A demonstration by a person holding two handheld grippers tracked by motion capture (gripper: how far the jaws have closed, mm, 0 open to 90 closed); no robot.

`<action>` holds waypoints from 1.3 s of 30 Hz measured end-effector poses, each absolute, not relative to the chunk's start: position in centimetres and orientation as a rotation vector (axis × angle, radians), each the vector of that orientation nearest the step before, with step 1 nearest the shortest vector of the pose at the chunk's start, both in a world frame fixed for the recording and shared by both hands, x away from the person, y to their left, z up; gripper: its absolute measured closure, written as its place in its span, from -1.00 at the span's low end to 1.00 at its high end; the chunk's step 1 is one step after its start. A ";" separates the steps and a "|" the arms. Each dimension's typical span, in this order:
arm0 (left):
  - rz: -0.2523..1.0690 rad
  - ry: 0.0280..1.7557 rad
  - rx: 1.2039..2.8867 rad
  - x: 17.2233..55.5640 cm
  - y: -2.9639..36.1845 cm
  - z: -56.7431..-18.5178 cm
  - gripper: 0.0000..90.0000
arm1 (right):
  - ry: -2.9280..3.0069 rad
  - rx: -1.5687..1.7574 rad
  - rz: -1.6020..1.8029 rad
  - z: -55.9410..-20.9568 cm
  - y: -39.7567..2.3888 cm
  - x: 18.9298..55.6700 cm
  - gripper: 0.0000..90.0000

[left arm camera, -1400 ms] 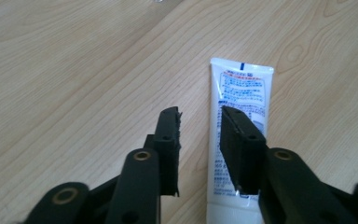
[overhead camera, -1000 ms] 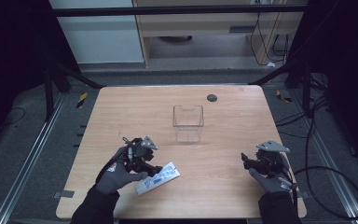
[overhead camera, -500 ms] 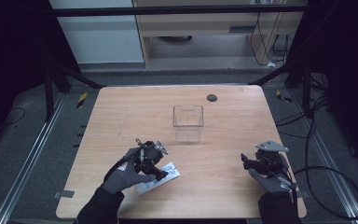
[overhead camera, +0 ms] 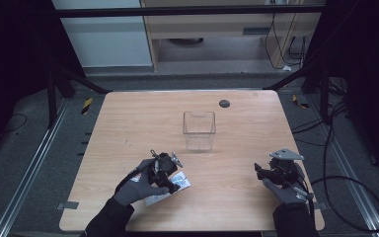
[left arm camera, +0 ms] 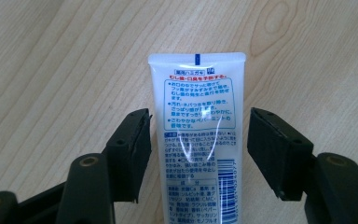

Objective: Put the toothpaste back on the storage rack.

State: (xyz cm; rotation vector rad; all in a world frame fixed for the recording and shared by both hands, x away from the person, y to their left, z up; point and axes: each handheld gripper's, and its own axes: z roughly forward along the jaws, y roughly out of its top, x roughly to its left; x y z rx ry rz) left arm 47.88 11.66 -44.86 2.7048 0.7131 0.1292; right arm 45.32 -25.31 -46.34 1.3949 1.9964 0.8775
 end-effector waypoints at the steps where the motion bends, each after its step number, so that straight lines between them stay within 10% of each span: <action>1: 0.127 0.717 2.708 47.9 11.6 -45.0 -0.13 | 1.997 1.395 0.878 -46.3 -25.3 45.3 -0.45; 30: 0.104 0.718 2.780 48.4 10.6 -46.9 -0.18 | 2.008 1.404 0.871 -46.4 -25.2 45.5 -0.45; 39: 0.111 0.768 2.753 48.1 10.9 -46.2 0.18 | 2.006 1.407 0.869 -46.4 -25.3 45.4 -0.45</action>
